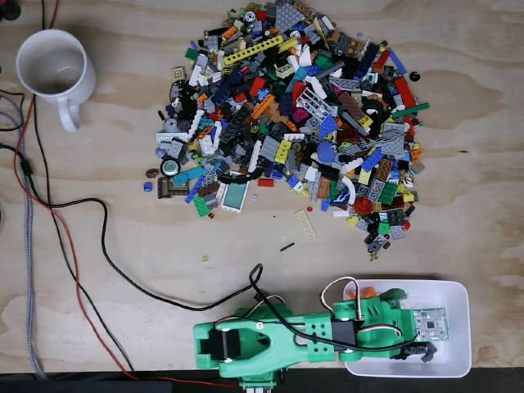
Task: Find the closest Lego and put it in the bin.
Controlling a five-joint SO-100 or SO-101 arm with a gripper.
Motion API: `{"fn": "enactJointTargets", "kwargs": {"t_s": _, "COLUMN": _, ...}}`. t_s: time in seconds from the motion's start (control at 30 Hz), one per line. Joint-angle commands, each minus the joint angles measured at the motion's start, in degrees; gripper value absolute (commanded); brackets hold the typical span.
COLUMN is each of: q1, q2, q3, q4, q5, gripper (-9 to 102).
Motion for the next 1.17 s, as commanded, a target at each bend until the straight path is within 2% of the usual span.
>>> {"fn": "enactJointTargets", "kwargs": {"t_s": 0.0, "q1": -12.0, "q2": 6.4, "q3": -4.4, "q4": -2.7, "q5": 1.8, "gripper": 5}}
{"fn": "enactJointTargets", "kwargs": {"t_s": 0.07, "q1": -24.2, "q2": 12.1, "q3": -2.6, "q4": -3.3, "q5": 1.6, "gripper": 0}}
{"fn": "enactJointTargets", "kwargs": {"t_s": 0.13, "q1": -35.2, "q2": 20.4, "q3": 2.3, "q4": 1.4, "q5": -0.4, "gripper": 0}}
{"fn": "enactJointTargets", "kwargs": {"t_s": 0.27, "q1": -56.1, "q2": 50.7, "q3": 23.2, "q4": 4.6, "q5": -0.7, "gripper": 0}}
{"fn": "enactJointTargets", "kwargs": {"t_s": 0.4, "q1": -68.7, "q2": 51.3, "q3": 23.6, "q4": 14.2, "q5": 6.0, "gripper": 0}}
{"fn": "enactJointTargets", "kwargs": {"t_s": 0.5, "q1": -77.5, "q2": 51.4, "q3": 26.5, "q4": 16.9, "q5": 7.6, "gripper": 0}}
{"fn": "enactJointTargets", "kwargs": {"t_s": 0.63, "q1": -85.4, "q2": 51.5, "q3": 31.0, "q4": 20.3, "q5": 11.0, "gripper": 0}}
{"fn": "enactJointTargets", "kwargs": {"t_s": 0.87, "q1": -91.4, "q2": 51.5, "q3": 39.6, "q4": 20.9, "q5": 17.3, "gripper": 0}}
{"fn": "enactJointTargets", "kwargs": {"t_s": 1.13, "q1": -91.5, "q2": 51.5, "q3": 41.7, "q4": 20.5, "q5": 20.0, "gripper": 0}}
